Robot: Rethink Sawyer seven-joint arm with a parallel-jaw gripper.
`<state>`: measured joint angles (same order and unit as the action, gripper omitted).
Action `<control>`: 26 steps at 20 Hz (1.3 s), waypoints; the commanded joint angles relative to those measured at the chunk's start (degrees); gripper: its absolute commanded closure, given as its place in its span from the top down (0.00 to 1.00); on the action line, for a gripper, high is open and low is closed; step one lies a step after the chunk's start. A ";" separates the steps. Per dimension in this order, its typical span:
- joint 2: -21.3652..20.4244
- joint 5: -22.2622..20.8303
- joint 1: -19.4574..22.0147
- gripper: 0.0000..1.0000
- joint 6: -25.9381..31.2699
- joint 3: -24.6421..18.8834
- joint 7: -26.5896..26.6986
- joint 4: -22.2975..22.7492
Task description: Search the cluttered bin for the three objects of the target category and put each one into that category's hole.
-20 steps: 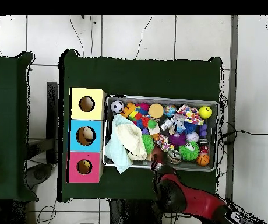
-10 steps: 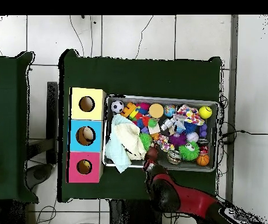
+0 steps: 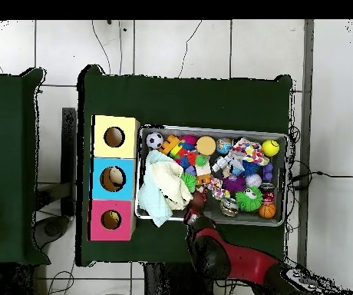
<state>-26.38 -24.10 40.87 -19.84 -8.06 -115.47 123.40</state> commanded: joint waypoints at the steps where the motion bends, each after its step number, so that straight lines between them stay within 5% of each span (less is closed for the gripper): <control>1: 9.53 3.49 -4.71 1.00 -5.55 -4.48 -12.11 -4.62; 4: 9.04 4.81 -8.88 1.00 -7.87 -0.03 -10.58 -5.32; 5: 8.68 5.24 -10.47 0.00 -8.43 1.54 -10.07 -5.42; 10: 6.92 7.15 -14.13 0.00 -7.38 4.84 -8.92 -5.34; 16: 1.33 6.94 -13.05 0.00 -2.95 3.74 -9.16 -3.73; 26: -14.30 8.83 -12.78 0.00 10.19 1.84 -8.43 2.07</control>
<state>-31.18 -19.83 27.90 -19.50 -0.83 -115.47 125.83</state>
